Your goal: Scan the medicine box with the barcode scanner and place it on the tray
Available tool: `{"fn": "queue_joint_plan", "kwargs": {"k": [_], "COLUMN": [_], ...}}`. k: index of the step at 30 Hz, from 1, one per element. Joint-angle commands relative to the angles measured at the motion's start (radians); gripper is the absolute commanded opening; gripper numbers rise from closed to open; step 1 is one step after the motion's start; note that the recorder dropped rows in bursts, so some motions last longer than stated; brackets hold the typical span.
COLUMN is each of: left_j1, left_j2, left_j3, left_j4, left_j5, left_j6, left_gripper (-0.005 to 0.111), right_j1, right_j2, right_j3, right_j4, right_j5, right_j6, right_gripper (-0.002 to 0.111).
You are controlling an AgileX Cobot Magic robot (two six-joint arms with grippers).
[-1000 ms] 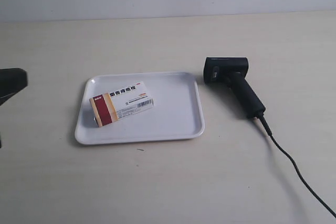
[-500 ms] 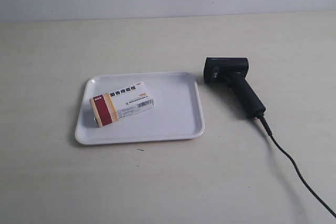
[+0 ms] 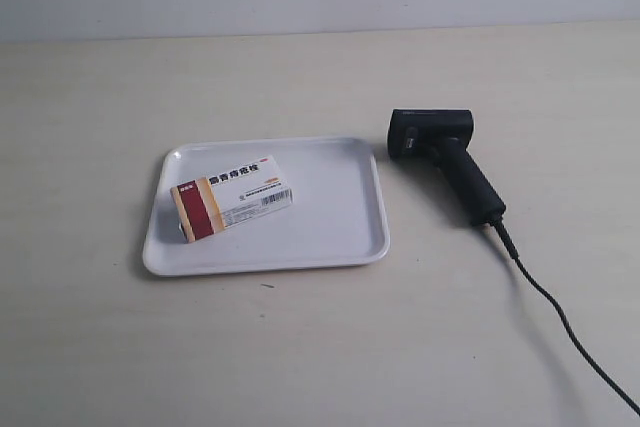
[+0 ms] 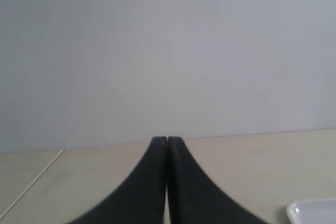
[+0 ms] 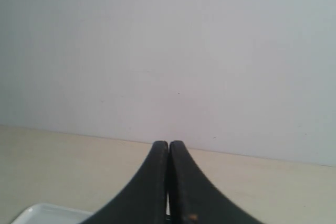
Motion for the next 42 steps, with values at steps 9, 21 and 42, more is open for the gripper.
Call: {"fn": "queue_joint_plan", "kwargs": {"k": [9,21,42], "left_j1": [-0.015,-0.039,-0.039], "left_j2": [-0.007,-0.007,-0.007], "left_j3": [0.017,0.017,0.017], "left_j4": [-0.369,-0.718,-1.451], "left_j5": [0.029,0.188,0.238], "left_j6": [0.323,0.621,1.405], "left_gripper": [0.003,0.003,0.003], "right_j1": [0.000,0.000,0.000], "right_j2": [-0.004,-0.004,-0.004], "right_j3": [0.005,0.005,0.005], "right_j4": [-0.002,-0.002,-0.002], "right_j5": [-0.008,-0.008,-0.008], "right_j6": [0.000,0.000,0.000], "right_gripper": [0.000,0.000,0.000]}}
